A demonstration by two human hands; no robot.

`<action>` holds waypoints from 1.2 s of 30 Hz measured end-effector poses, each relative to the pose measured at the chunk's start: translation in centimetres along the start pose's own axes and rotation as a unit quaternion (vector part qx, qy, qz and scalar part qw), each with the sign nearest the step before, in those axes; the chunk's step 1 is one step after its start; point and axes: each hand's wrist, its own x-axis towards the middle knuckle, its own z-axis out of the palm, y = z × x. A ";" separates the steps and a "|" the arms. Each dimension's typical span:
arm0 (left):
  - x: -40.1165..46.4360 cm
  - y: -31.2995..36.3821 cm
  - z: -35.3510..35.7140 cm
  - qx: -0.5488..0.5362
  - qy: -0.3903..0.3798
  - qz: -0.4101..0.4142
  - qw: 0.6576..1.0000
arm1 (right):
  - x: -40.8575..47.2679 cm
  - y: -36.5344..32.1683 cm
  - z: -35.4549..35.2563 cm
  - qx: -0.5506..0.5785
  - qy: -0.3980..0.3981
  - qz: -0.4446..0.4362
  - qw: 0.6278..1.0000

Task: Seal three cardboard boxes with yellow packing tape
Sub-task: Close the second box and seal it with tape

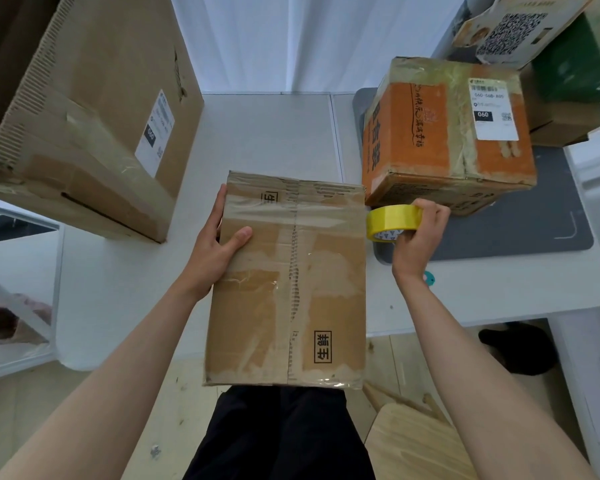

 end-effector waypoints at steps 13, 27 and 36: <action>-0.1 -0.3 1.3 0.458 0.031 0.095 0.883 | -0.9 -0.1 1.9 0.056 0.047 0.107 0.992; 0.7 0.4 9.3 0.559 0.041 0.068 0.825 | -1.3 0.2 1.8 0.040 0.022 0.107 0.993; 7.4 7.2 10.9 0.605 0.056 0.097 0.789 | -1.2 0.3 1.7 0.048 0.006 0.128 0.991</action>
